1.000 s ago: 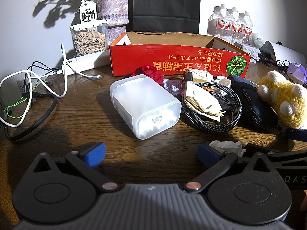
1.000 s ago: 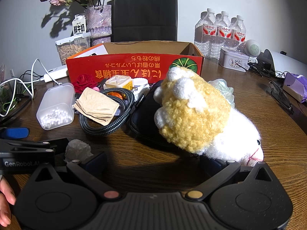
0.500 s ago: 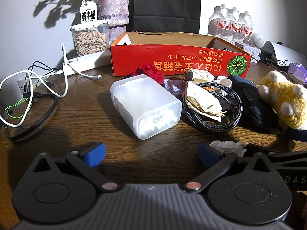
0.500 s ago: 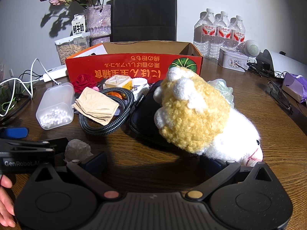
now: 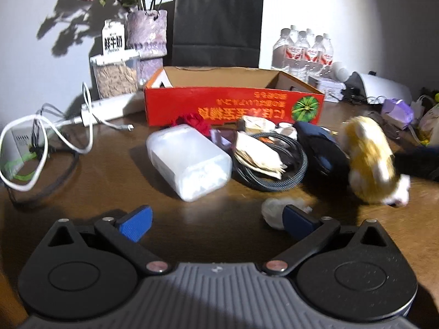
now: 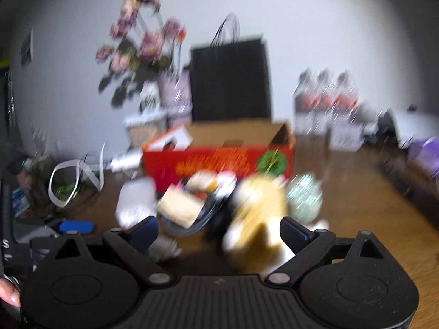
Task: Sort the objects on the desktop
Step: 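Grasp the white plastic box with the left tool while the right grasps the plush toy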
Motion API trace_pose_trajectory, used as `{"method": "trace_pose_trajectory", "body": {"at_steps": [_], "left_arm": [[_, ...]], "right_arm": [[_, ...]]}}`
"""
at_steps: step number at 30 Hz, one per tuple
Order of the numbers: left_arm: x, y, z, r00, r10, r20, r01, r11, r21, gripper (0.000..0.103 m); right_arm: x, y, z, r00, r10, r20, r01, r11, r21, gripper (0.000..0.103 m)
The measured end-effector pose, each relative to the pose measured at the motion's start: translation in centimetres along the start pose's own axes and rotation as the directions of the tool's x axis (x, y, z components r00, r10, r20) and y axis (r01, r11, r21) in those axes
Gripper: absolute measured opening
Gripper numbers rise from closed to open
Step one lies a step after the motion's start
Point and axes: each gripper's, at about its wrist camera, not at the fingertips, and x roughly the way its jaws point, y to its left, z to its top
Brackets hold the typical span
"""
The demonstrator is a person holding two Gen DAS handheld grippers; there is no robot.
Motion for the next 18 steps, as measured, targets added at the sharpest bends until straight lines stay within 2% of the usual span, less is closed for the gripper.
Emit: {"method": "trace_pose_trajectory", "body": {"at_steps": [3, 5, 7, 9, 10, 12, 14, 16, 18], "left_arm": [[1.3, 0.4, 1.6, 0.998, 0.052, 0.018, -0.052, 0.999, 0.007, 0.103], [2.7, 1.0, 2.9, 0.998, 0.065, 0.026, -0.065, 0.998, -0.021, 0.103], [4.5, 1.4, 4.1, 0.997, 0.076, 0.001, -0.076, 0.996, -0.051, 0.103], [6.3, 1.5, 5.1, 0.993, 0.112, -0.049, -0.115, 0.991, -0.072, 0.103], [7.1, 1.5, 5.4, 0.989, 0.128, -0.072, -0.133, 0.988, -0.077, 0.103], [8.0, 1.6, 5.7, 0.985, 0.145, -0.092, -0.153, 0.984, -0.09, 0.103], [8.4, 1.8, 5.5, 0.981, 0.157, -0.11, -0.168, 0.981, -0.097, 0.103], [8.0, 2.2, 5.0, 0.983, 0.147, -0.106, -0.159, 0.98, -0.118, 0.103], [7.6, 2.6, 4.7, 0.986, 0.132, -0.098, -0.145, 0.979, -0.142, 0.098]], "right_arm": [[1.9, -2.1, 0.3, 0.999, -0.031, -0.034, 0.032, 0.999, 0.027, 0.096], [3.5, -3.1, 0.3, 0.997, 0.018, -0.069, -0.014, 0.998, 0.056, 0.095], [4.3, -3.2, 0.3, 0.996, 0.051, -0.076, -0.046, 0.997, 0.065, 0.095], [5.2, -2.8, 0.4, 0.996, 0.047, -0.079, -0.043, 0.998, 0.055, 0.093], [5.6, -2.6, 0.1, 0.995, 0.049, -0.088, -0.044, 0.997, 0.056, 0.09], [6.2, -2.4, -0.4, 0.99, 0.083, -0.113, -0.077, 0.995, 0.061, 0.064], [6.6, -2.1, -0.8, 0.986, 0.098, -0.132, -0.092, 0.994, 0.053, 0.051], [6.3, -1.9, -1.1, 0.988, 0.093, -0.12, -0.091, 0.996, 0.027, 0.049], [5.7, -1.8, -1.3, 0.989, 0.095, -0.111, -0.093, 0.995, 0.026, 0.048]]}}
